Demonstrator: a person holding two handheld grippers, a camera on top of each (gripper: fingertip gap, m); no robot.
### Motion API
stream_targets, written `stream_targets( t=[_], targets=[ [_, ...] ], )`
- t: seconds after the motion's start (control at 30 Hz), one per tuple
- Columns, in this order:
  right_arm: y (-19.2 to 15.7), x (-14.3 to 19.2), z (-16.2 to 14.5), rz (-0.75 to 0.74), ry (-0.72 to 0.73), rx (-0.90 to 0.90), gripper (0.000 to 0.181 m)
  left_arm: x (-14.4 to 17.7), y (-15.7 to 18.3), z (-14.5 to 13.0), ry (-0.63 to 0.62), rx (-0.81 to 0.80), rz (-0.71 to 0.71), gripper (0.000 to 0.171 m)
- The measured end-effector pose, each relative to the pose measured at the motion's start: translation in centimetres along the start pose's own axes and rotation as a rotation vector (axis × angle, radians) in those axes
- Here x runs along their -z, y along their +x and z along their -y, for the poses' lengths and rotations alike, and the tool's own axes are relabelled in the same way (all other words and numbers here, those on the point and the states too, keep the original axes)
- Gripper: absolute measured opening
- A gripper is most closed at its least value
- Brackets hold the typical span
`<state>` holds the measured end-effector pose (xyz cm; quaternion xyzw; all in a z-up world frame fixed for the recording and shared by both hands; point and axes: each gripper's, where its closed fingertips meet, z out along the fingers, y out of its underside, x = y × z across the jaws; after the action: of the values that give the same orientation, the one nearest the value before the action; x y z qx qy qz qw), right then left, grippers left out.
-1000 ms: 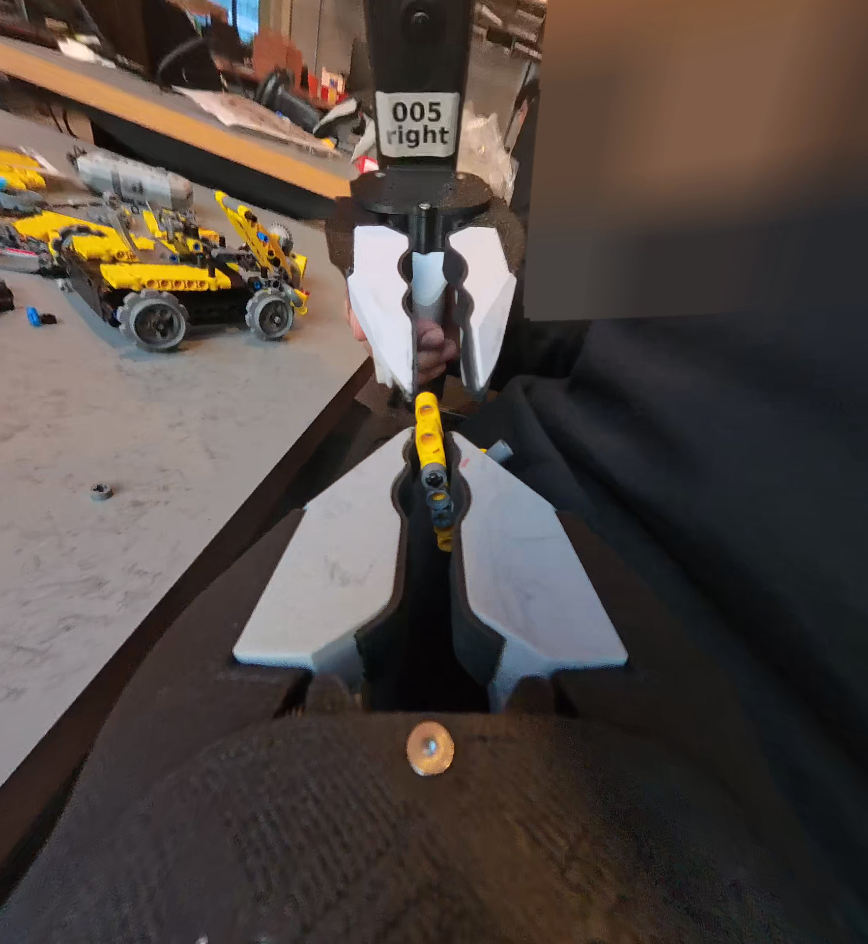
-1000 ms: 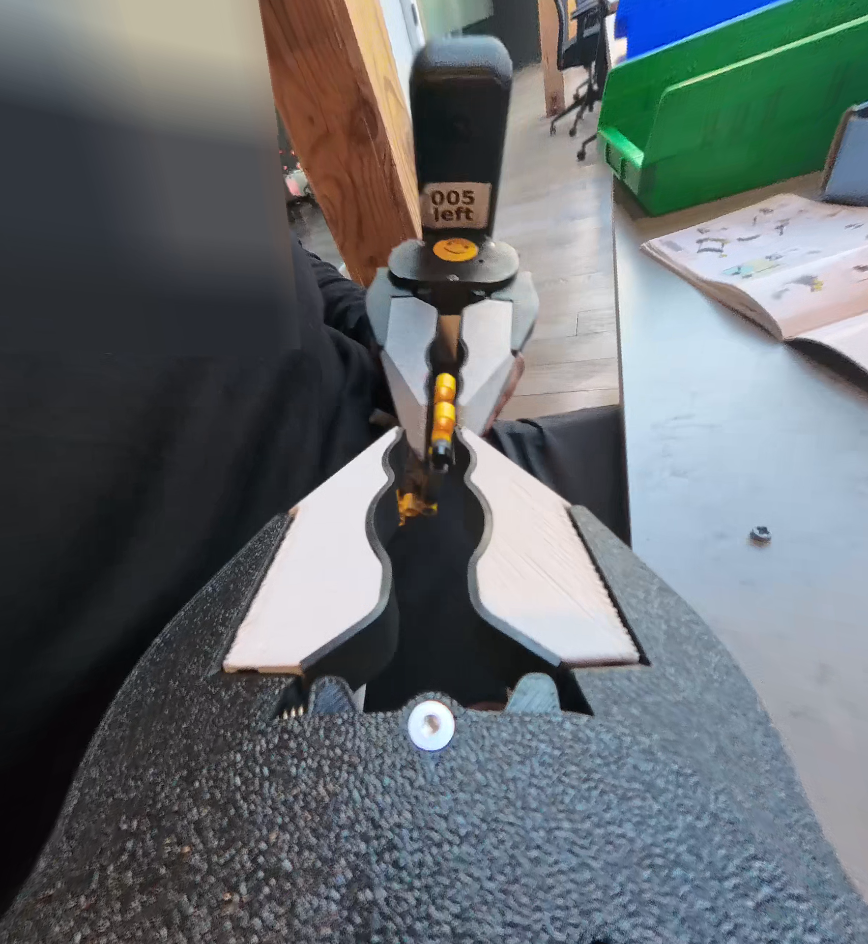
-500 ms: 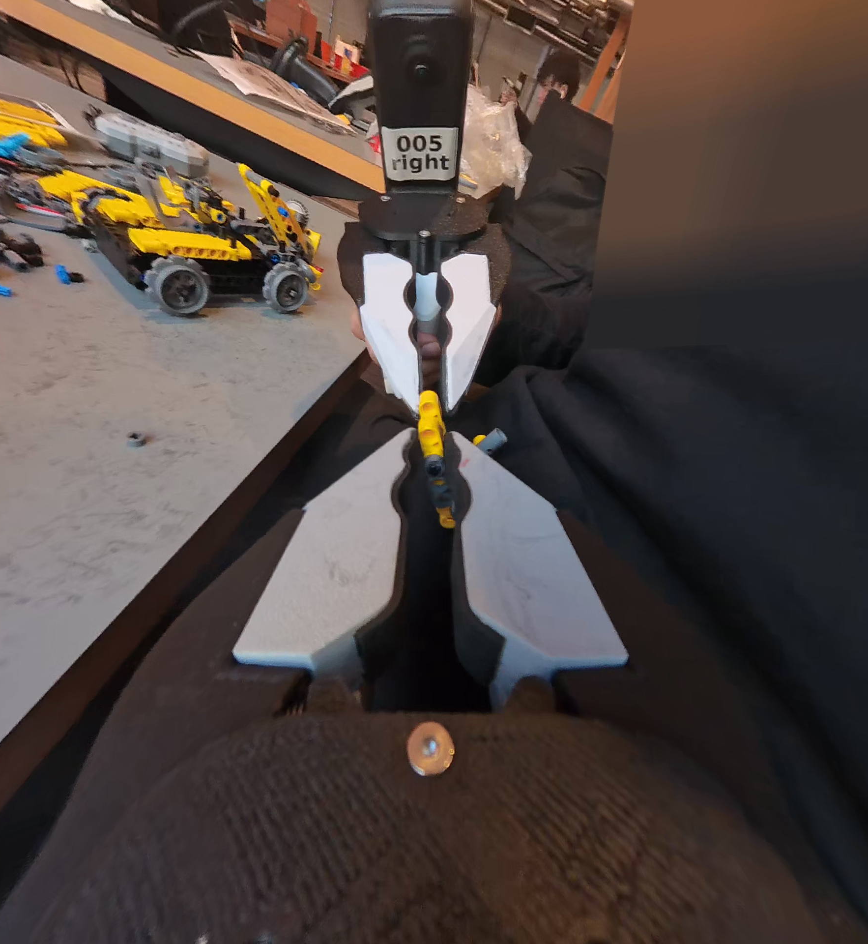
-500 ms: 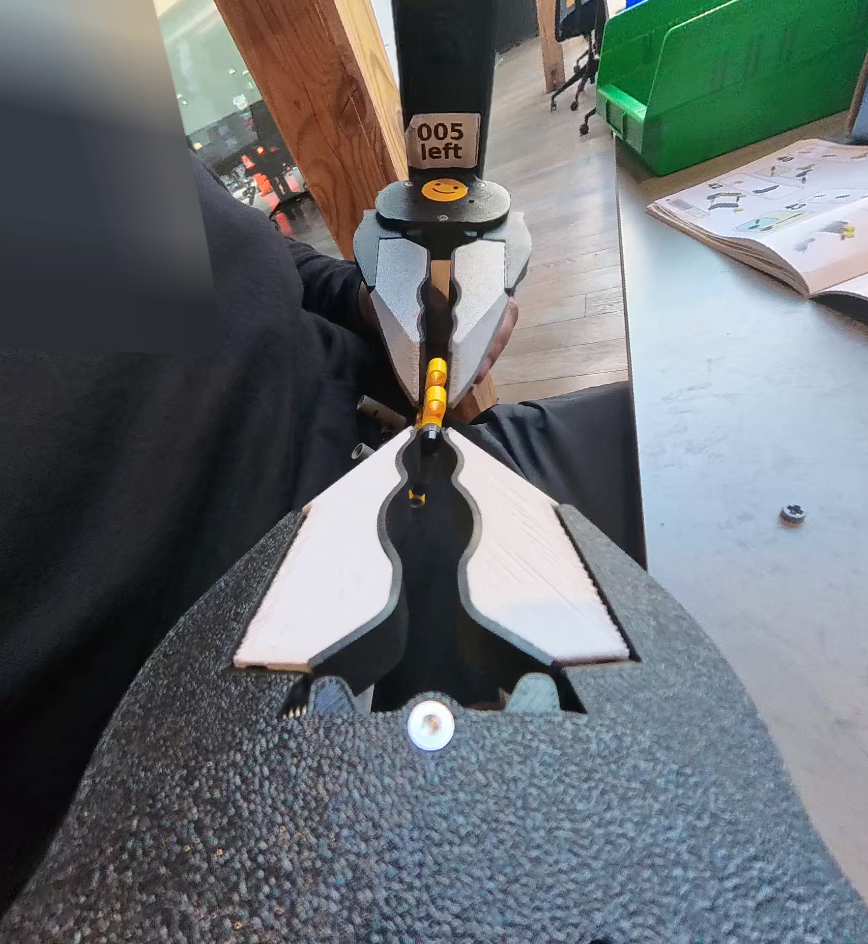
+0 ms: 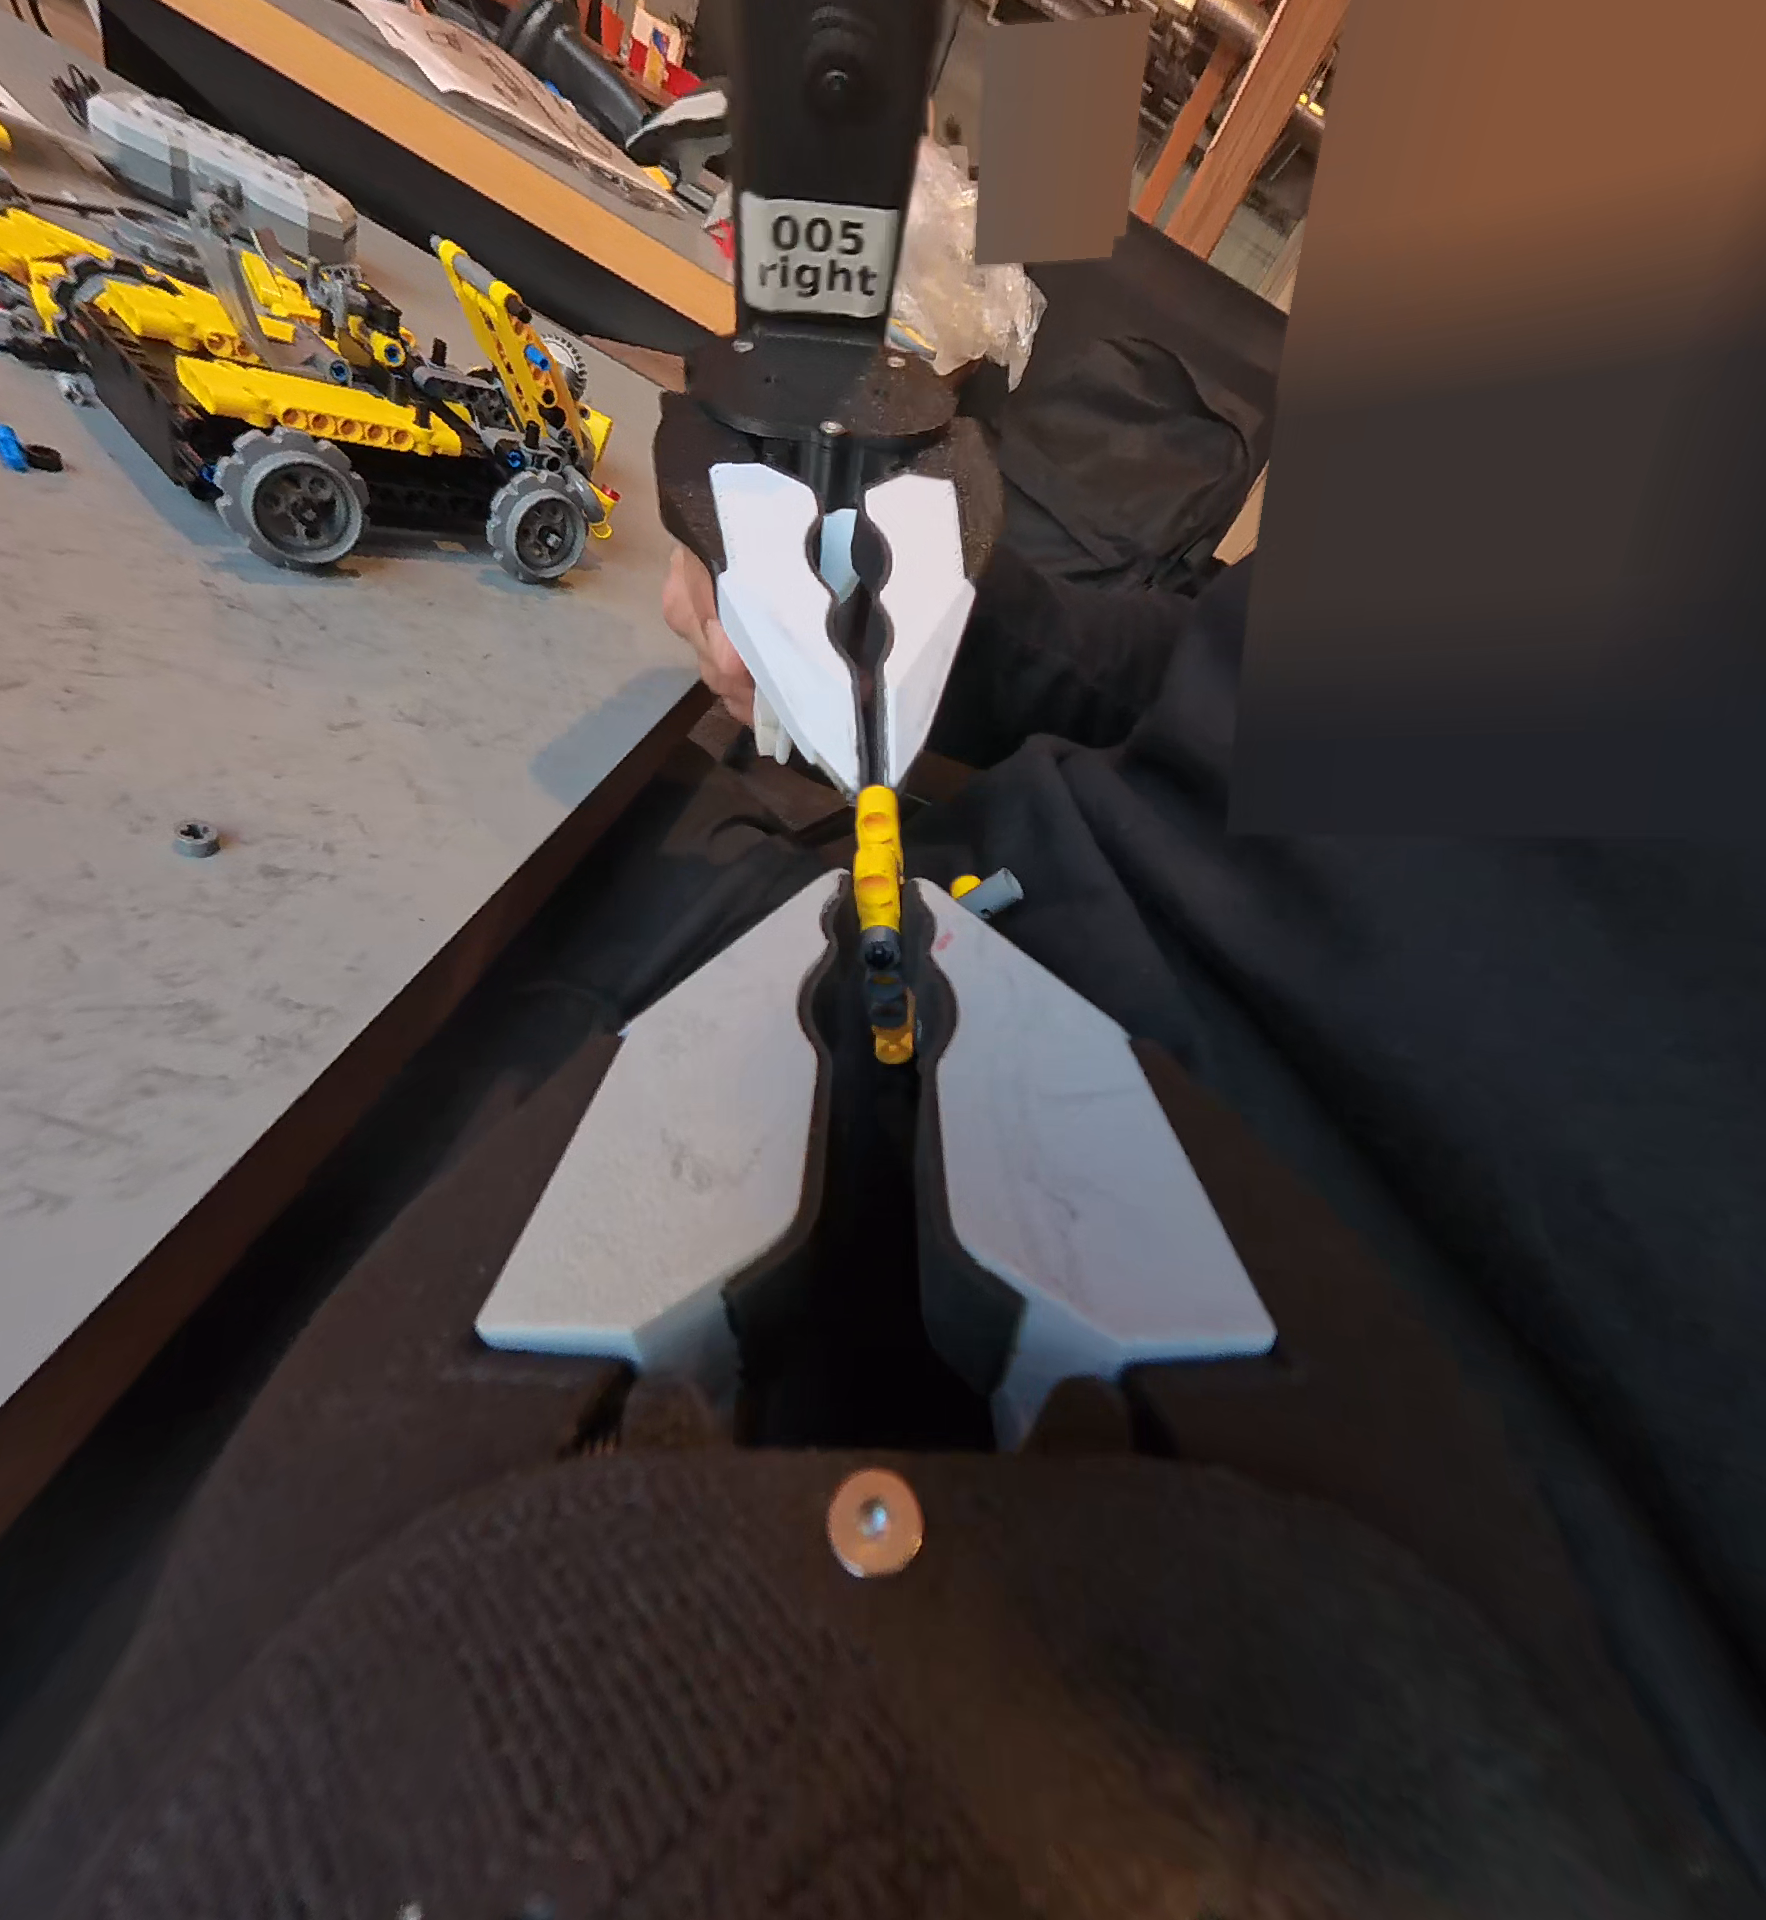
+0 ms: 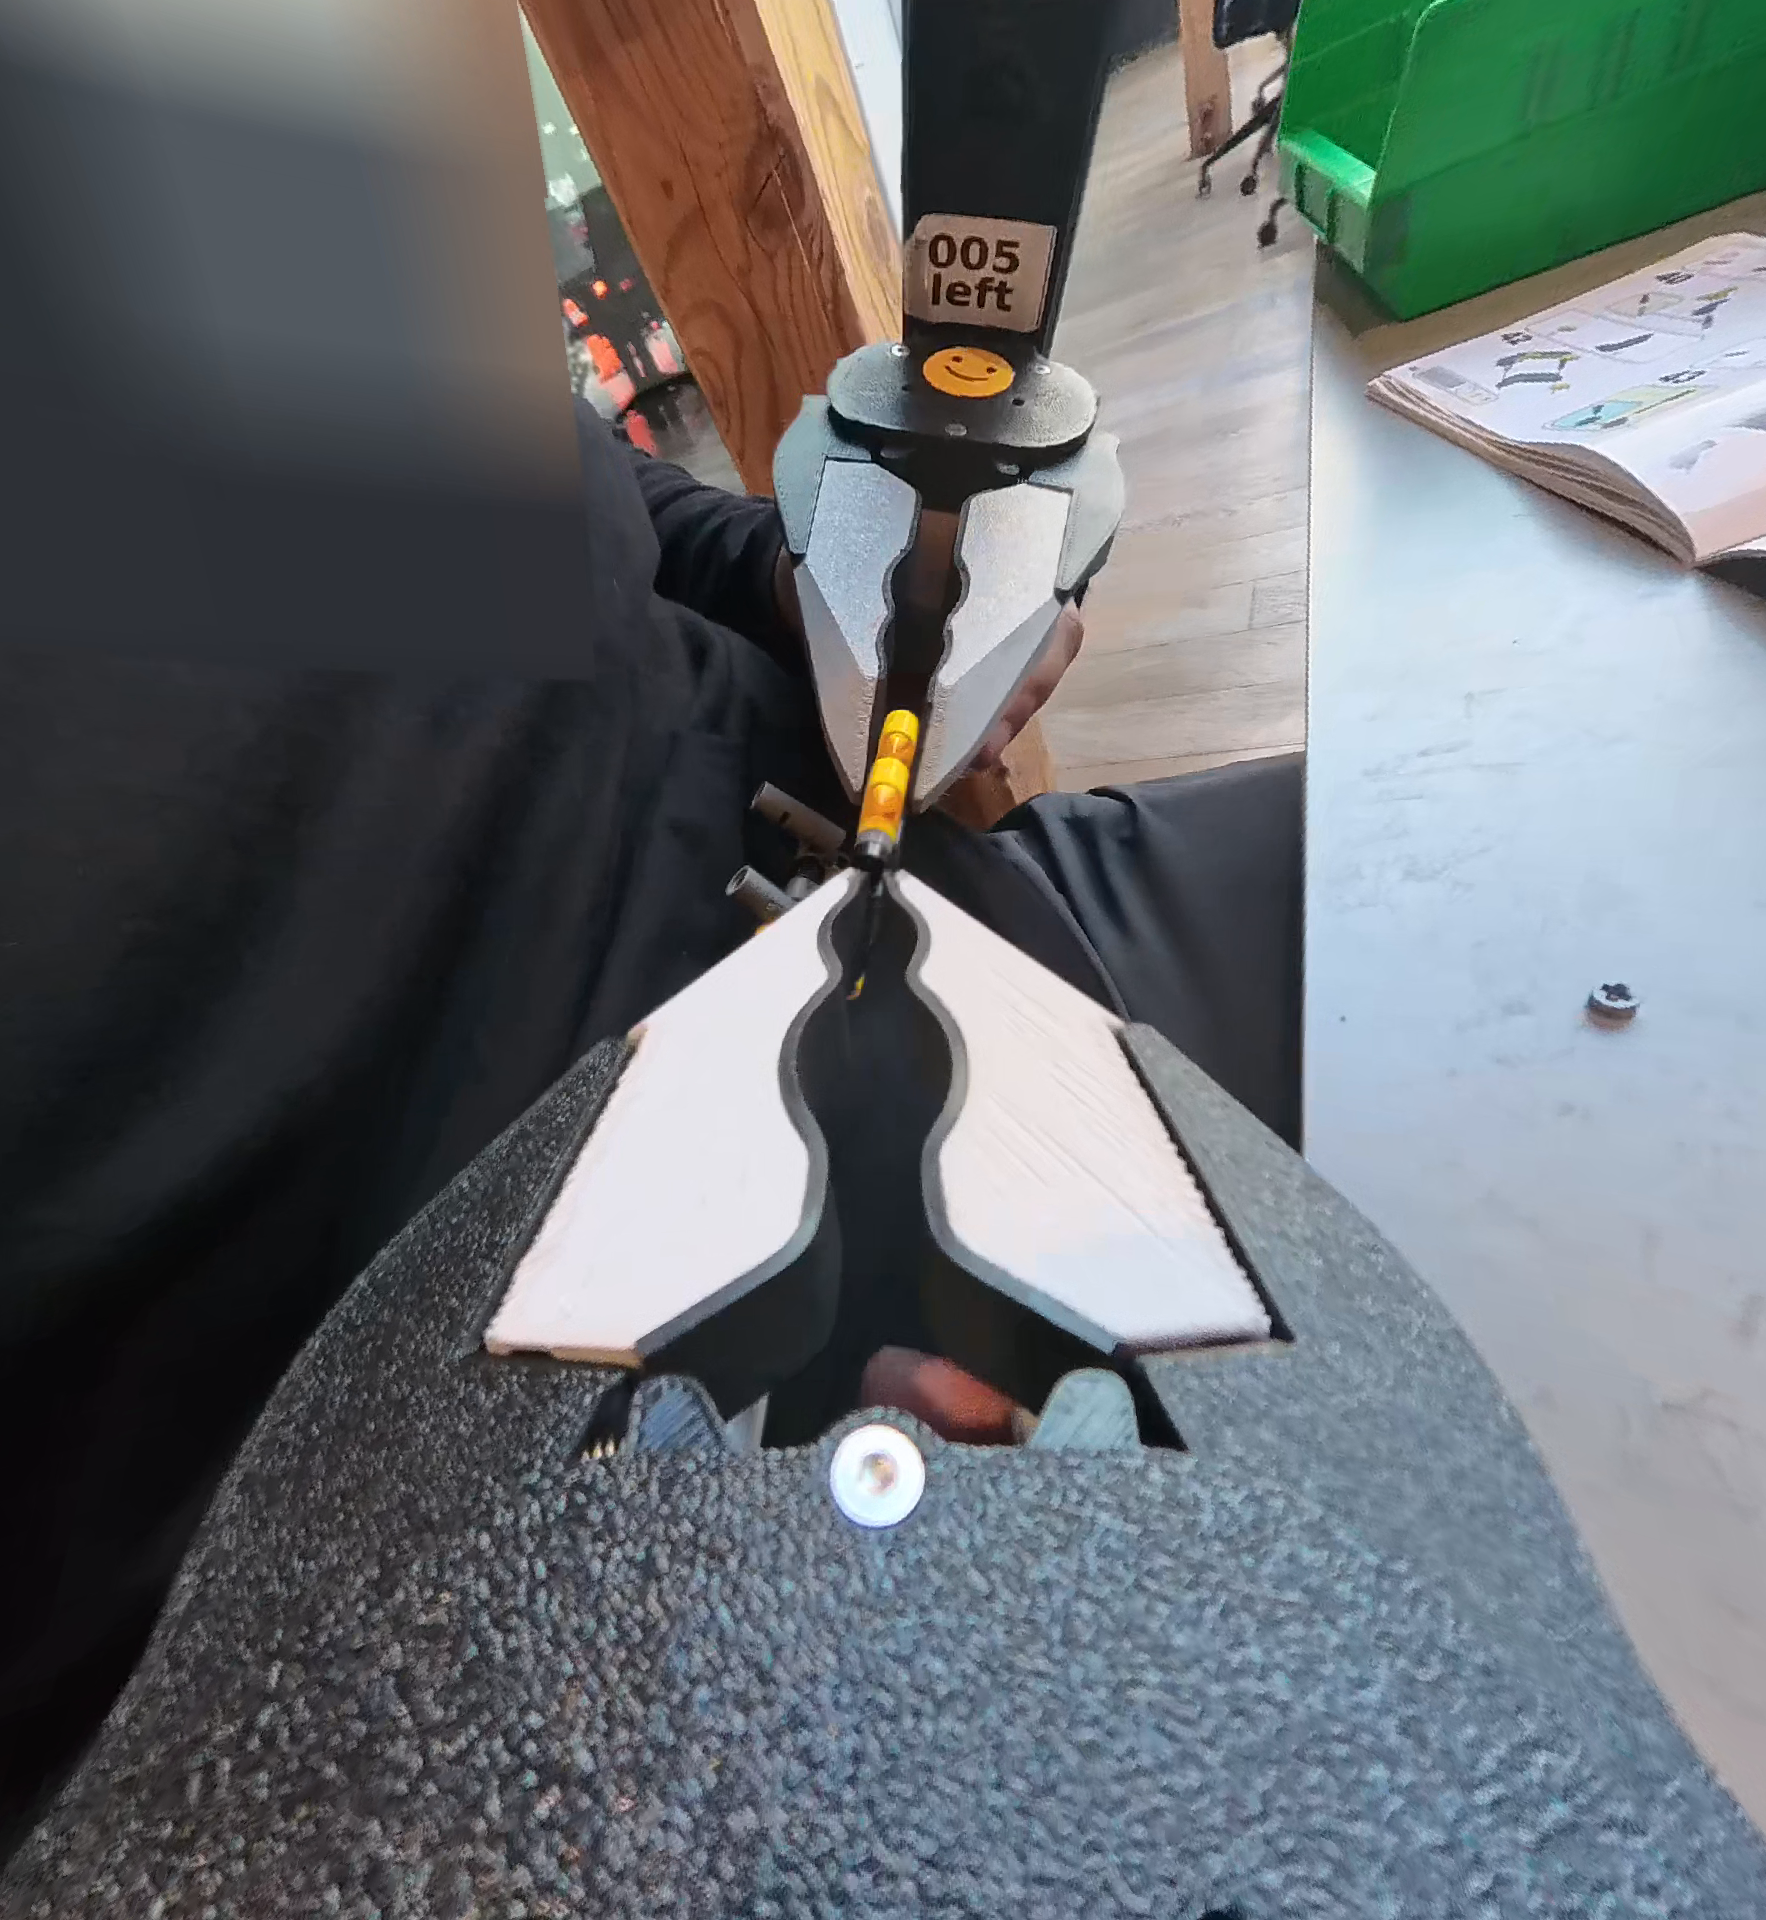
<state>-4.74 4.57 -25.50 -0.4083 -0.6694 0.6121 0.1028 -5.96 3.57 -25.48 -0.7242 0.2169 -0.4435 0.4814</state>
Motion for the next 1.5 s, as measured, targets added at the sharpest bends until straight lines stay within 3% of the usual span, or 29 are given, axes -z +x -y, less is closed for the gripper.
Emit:
stream_targets(
  t=[0.2,0.3,0.6,0.93,1.3,1.5],
  targets=[
    [0.3,-0.2,-0.4,-0.005,-0.007,0.006,0.0,-0.8,-0.4,-0.3,-0.03,0.004,0.011,0.007],
    [0.6,-0.2,-0.5,-0.018,-0.002,0.008,0.0,0.2,-0.7,-0.8,-0.066,-0.002,0.012,0.016],
    [0.7,-0.7,-0.6,0.017,0.011,-0.031,0.0,1.1,-0.6,-1.3,-0.053,0.086,-0.035,0.014],
    [0.4,-0.9,-0.5,0.043,0.013,-0.03,0.0,1.6,-0.6,-1.2,-0.054,0.073,-0.021,0.005],
    [-0.4,-1.6,-1.7,0.09,-0.022,-0.074,0.0,1.1,0.1,-3.4,-0.16,0.12,-0.067,0.005],
    [-1.0,-1.3,-2.3,0.122,-0.139,-0.053,0.0,0.6,0.6,-3.5,-0.163,0.138,-0.081,0.006]
  ],
)
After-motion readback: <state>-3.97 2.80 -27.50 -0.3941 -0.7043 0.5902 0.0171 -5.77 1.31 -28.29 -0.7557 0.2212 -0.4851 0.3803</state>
